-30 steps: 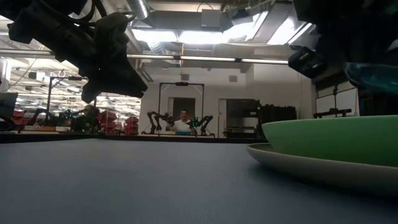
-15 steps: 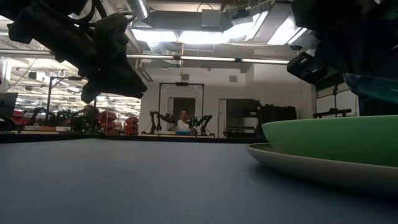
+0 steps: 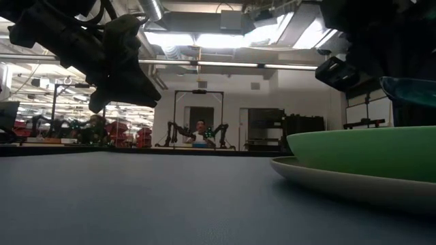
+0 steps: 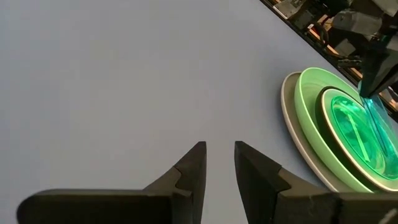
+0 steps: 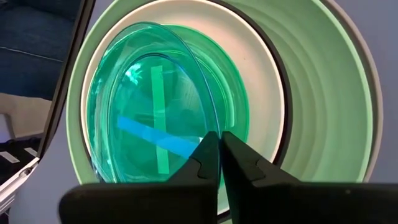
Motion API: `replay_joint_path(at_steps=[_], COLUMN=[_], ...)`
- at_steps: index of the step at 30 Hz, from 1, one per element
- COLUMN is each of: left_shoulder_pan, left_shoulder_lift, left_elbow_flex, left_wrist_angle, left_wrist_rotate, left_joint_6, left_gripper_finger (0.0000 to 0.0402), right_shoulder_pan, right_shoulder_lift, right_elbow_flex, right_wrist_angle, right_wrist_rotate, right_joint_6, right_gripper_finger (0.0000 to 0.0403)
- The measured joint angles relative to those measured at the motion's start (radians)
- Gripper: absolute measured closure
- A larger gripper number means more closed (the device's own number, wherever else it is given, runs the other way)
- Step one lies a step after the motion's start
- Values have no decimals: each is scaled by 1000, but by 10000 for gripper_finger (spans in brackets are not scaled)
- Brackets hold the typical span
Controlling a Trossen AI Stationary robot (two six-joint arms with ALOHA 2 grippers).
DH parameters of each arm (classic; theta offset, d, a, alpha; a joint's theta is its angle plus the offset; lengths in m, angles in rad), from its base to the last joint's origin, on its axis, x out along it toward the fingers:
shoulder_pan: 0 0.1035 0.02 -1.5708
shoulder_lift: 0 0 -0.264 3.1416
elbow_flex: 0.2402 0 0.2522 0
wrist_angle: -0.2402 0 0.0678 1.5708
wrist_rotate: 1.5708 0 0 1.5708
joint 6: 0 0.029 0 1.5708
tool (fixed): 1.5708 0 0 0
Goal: Stack plastic plates
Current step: Stack the blue plate on top of the small green plate
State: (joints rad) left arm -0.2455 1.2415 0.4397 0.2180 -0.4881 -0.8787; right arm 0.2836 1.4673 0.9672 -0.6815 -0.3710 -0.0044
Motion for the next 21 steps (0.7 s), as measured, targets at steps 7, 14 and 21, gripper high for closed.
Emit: replay_joint_path(at_steps=[7,14,21], left_shoulder_pan=[0,0,0], left_shoulder_lift=[0,0,0], left_elbow_flex=[0,0,0], left_wrist_angle=[0,0,0], left_wrist_rotate=[0,0,0], left_joint_6=[0,0,0], left_gripper_finger=[324,324,324], right_shoulder_pan=[0,0,-1], right_shoulder_lift=[0,0,0], right_elbow_flex=[0,0,0], right_wrist_angle=[0,0,0], right_wrist_rotate=[-6,-6,-6], right_joint_6=[0,0,0], right_gripper_finger=[344,306,304])
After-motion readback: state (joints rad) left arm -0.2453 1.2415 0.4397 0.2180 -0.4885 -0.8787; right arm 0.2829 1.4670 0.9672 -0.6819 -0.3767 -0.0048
